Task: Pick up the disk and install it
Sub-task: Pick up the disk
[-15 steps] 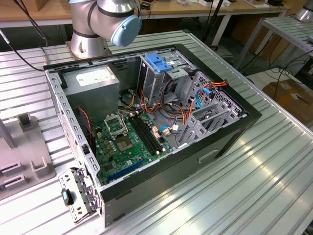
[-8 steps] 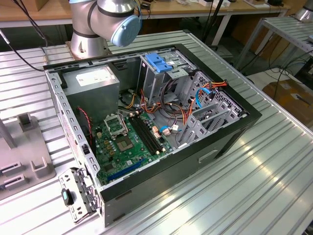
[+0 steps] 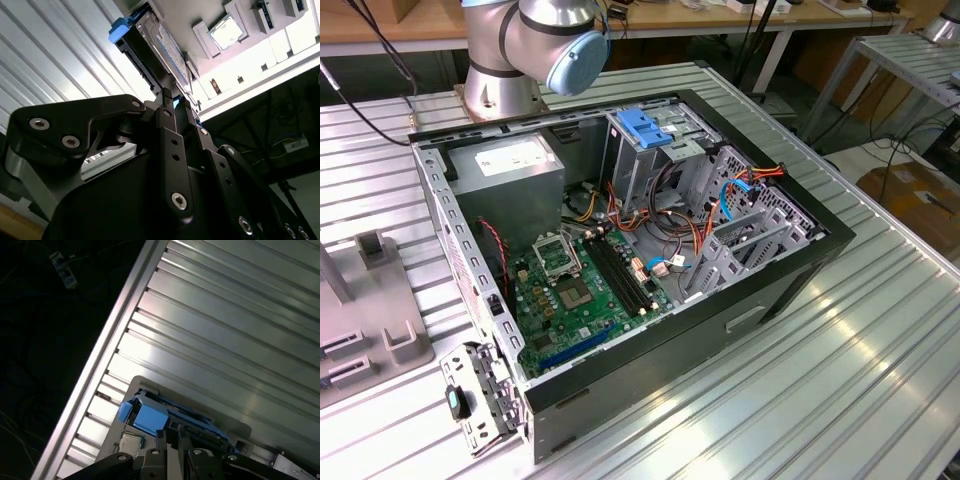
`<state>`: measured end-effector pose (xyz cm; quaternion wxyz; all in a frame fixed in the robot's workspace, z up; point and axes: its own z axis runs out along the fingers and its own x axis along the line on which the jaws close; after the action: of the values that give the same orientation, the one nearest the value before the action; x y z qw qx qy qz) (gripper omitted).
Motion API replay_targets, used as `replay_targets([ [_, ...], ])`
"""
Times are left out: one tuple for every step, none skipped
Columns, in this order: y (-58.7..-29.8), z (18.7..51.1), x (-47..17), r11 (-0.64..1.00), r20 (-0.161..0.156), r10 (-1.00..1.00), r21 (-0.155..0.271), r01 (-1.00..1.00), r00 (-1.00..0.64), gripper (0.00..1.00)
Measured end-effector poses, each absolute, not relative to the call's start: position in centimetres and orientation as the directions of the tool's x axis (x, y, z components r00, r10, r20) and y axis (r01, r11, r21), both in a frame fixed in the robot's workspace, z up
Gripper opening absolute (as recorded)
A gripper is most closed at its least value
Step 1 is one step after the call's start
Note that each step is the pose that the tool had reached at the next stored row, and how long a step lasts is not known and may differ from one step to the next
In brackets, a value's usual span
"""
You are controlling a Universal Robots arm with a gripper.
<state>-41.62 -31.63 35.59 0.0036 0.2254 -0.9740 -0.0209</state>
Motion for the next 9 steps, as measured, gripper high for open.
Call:
replay_targets([
  [-31.63,35.58,-41.62,0.888,-0.003,-0.458,0.042,-0.458,-0.889,0.24],
  [-31.63,35.59,-41.62,0.882,-0.003,-0.47,0.042,-0.47,-0.883,0.24],
  [-31.62,35.59,-41.62,0.874,-0.003,-0.485,0.042,-0.485,-0.874,0.24],
  [-31.63,35.59,-41.62,0.869,-0.003,-0.494,0.042,-0.493,-0.87,0.24],
  [-31.63,35.59,-41.62,0.869,-0.003,-0.494,0.042,-0.493,-0.87,0.24],
  [-31.63,35.59,-41.62,0.869,-0.003,-0.494,0.042,-0.493,-0.87,0.24],
  [-31.63,35.59,-41.62,0.869,-0.003,-0.494,0.042,-0.494,-0.869,0.24],
  [-31.63,35.59,-41.62,0.869,-0.003,-0.494,0.042,-0.494,-0.869,0.24],
  [-31.63,35.59,-41.62,0.869,-0.003,-0.494,0.042,-0.494,-0.869,0.24],
])
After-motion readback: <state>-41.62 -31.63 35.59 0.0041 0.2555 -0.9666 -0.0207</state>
